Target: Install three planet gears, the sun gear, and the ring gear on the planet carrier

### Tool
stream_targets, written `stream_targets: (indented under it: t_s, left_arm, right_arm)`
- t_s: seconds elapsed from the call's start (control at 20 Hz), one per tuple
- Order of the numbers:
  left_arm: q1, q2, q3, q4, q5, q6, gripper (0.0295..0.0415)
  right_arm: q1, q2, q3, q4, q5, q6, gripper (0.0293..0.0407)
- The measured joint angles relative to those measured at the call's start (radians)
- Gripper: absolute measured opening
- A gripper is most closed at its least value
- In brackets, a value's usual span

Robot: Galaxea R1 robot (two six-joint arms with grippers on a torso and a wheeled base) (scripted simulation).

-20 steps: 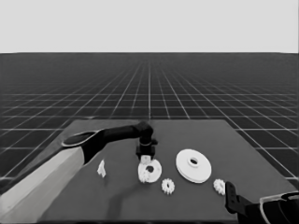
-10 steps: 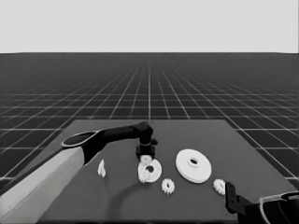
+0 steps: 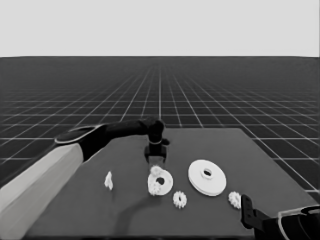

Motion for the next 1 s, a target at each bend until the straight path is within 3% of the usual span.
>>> stream_targets:
  t_s: [0.1, 0.15, 0.2, 0.25, 0.35, 0.6, 0.65, 0.7, 0.8, 1.0]
  left_arm:
    - [-0.001, 0.000, 0.000, -0.001, 0.000, 0.000, 0.0385]
    - [-0.079, -0.266, 0.462, 0.066, -0.336, 0.481, 0.0408]
    - [-0.180, -0.654, 0.874, 0.107, -0.542, 0.912, 0.0414]
    - [-0.241, -0.942, 1.114, 0.131, -0.662, 1.172, 0.0400]
    - [-0.294, -1.196, 1.344, 0.153, -0.774, 1.414, 0.0388]
    - [-0.320, -1.313, 1.457, 0.164, -0.830, 1.534, 0.0385]
    - [-0.321, -1.317, 1.460, 0.165, -0.832, 1.538, 0.0385]
    - [-0.321, -1.319, 1.462, 0.165, -0.833, 1.540, 0.0385]
    - [-0.322, -1.321, 1.464, 0.165, -0.834, 1.542, 0.0385]
    - [-0.322, -1.321, 1.465, 0.165, -0.834, 1.543, 0.0385]
  right_arm:
    - [0.000, 0.000, 0.000, 0.000, 0.000, 0.000, 0.0385]
    - [0.000, 0.000, 0.000, 0.000, 0.000, 0.000, 0.0385]
    - [0.000, 0.000, 0.000, 0.000, 0.000, 0.000, 0.0385]
    - [0.000, 0.000, 0.000, 0.000, 0.000, 0.000, 0.0385]
    - [0.000, 0.000, 0.000, 0.000, 0.000, 0.000, 0.0385]
    - [0.000, 0.000, 0.000, 0.000, 0.000, 0.000, 0.0385]
    - [0.199, 0.051, -0.169, 0.250, -0.087, 0.319, 0.0396]
    - [0.275, 0.116, -0.327, 0.366, -0.160, 0.489, 0.0393]
    - [0.312, 0.202, -0.511, 0.456, -0.232, 0.631, 0.0387]
    - [0.320, 0.252, -0.615, 0.496, -0.266, 0.689, 0.0385]
